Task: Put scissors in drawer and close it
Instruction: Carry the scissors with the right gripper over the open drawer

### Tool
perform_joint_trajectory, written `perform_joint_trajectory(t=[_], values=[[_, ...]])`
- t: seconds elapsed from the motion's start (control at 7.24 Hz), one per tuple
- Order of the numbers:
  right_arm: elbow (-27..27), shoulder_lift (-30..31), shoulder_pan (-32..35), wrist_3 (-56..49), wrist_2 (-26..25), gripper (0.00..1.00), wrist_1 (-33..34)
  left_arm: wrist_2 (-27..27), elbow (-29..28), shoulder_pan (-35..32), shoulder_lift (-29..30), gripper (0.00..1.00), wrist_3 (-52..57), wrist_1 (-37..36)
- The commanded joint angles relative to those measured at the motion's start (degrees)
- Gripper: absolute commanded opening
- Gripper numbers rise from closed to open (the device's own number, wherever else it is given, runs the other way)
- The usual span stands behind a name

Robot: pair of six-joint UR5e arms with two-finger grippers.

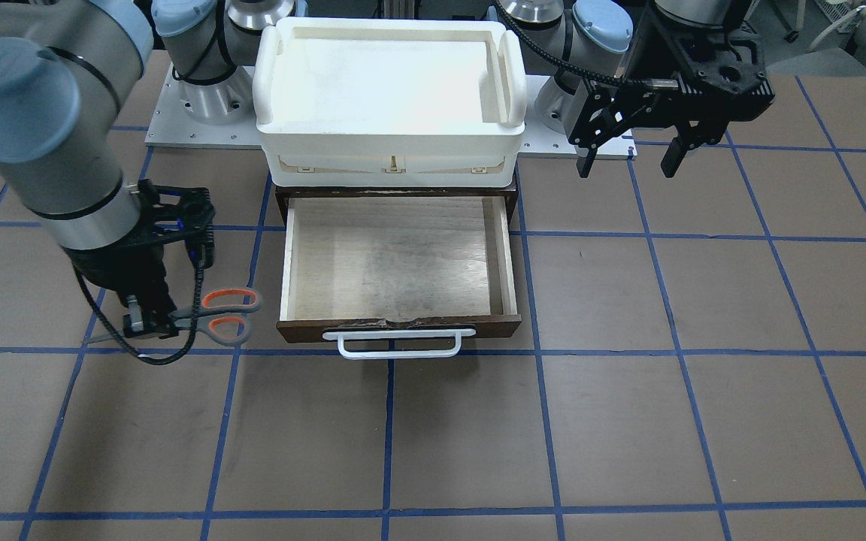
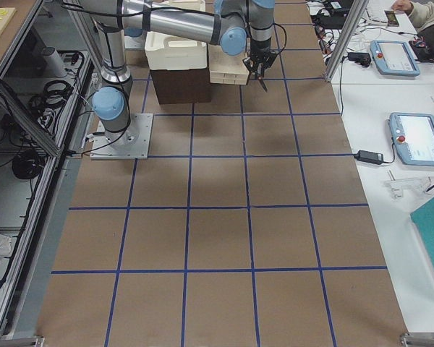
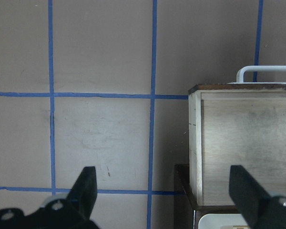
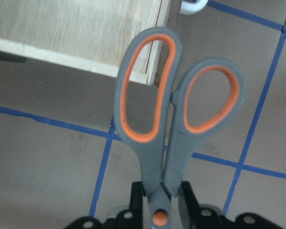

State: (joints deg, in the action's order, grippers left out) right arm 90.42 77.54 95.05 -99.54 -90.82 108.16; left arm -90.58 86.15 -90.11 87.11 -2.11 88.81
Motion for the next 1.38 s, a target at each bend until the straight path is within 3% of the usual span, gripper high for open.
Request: perform_joint_trajectory(t=[0.0, 0.83, 1.24], values=[[0.0, 0.0, 7.5, 9.2, 0.0, 0.00, -2.2, 0.0, 0.1, 0.0, 0.0, 1.00, 0.0, 0.1], [-0.1, -4.8, 19.9, 25.4, 2.9, 0.00, -1.0, 0.0, 0.1, 0.0, 0.1, 1.00, 0.0, 0.1], [0.0, -6.9, 21.3, 28.6, 2.9, 0.00, 1.3, 0.0, 0.1, 0.0, 0.0, 1.00, 0.0, 0.1]])
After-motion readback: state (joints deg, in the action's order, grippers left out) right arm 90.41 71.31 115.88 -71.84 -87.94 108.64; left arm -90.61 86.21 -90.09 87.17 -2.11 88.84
